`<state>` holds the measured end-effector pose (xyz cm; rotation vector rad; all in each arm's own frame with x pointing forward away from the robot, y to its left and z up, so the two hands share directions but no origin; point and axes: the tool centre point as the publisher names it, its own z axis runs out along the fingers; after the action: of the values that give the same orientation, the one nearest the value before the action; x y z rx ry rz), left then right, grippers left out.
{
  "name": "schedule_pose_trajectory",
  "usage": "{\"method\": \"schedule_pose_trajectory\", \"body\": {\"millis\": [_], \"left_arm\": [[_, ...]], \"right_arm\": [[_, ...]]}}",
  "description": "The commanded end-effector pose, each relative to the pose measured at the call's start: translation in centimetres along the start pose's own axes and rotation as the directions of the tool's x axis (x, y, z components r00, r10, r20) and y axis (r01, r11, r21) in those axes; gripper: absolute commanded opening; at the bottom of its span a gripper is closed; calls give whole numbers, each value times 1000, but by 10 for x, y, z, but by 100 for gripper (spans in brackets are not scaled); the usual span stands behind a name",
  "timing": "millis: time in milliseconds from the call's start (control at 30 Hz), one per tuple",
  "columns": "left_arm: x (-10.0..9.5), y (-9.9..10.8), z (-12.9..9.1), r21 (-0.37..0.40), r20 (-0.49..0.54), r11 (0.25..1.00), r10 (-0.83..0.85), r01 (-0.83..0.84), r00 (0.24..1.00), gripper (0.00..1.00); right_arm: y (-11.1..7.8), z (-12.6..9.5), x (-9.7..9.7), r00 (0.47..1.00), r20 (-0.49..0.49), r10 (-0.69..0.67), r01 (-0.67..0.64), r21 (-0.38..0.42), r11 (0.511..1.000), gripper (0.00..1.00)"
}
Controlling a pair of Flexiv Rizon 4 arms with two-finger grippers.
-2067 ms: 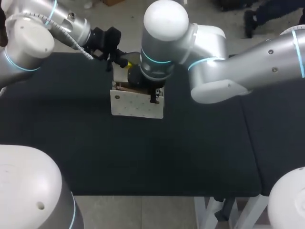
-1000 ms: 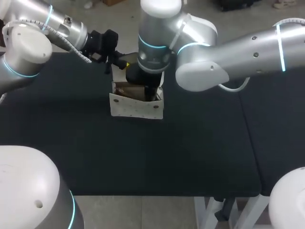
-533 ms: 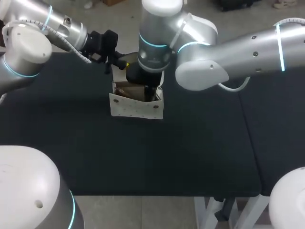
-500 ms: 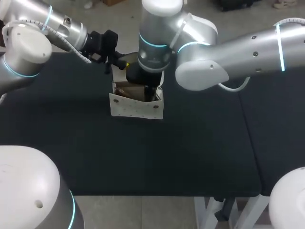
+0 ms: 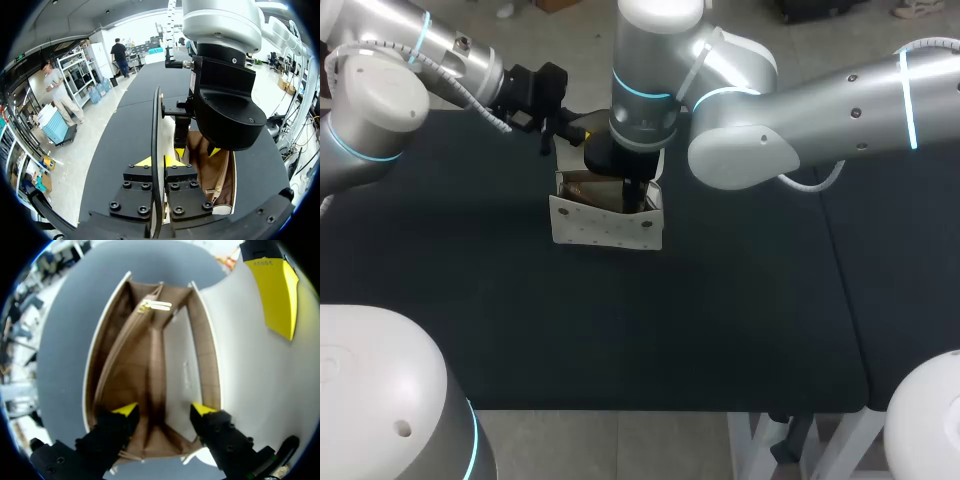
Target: Pick up the bag, open it, inspect its contents, close it, and place it on the opposite side
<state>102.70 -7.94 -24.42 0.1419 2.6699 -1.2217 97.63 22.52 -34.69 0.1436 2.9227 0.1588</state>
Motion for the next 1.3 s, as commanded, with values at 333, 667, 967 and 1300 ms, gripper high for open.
{"method": "schedule_pose_trajectory", "body": {"millis": [333, 667, 967, 1300], "left_arm": [[1, 6, 0, 4, -3, 1000, 0, 0, 1000, 0], [1, 5, 0, 3, -5, 1000, 2, -2, 1000, 0], [4, 0, 0, 0, -1, 1000, 12, -12, 1000, 0], [10, -7, 0, -9, 4, 1000, 16, -16, 1000, 0]], "right_arm": [[-4, 7, 0, 1000, -1, 3, -3, -2, 1000, 100], [-3, 2, -2, 1000, 17, 5, -5, -6, 1000, 100], [-1, -40, -3, 989, 149, 12, -9, -22, 1000, 28], [-4, -92, 5, 953, 304, 13, -3, -34, 999, 30]]}}
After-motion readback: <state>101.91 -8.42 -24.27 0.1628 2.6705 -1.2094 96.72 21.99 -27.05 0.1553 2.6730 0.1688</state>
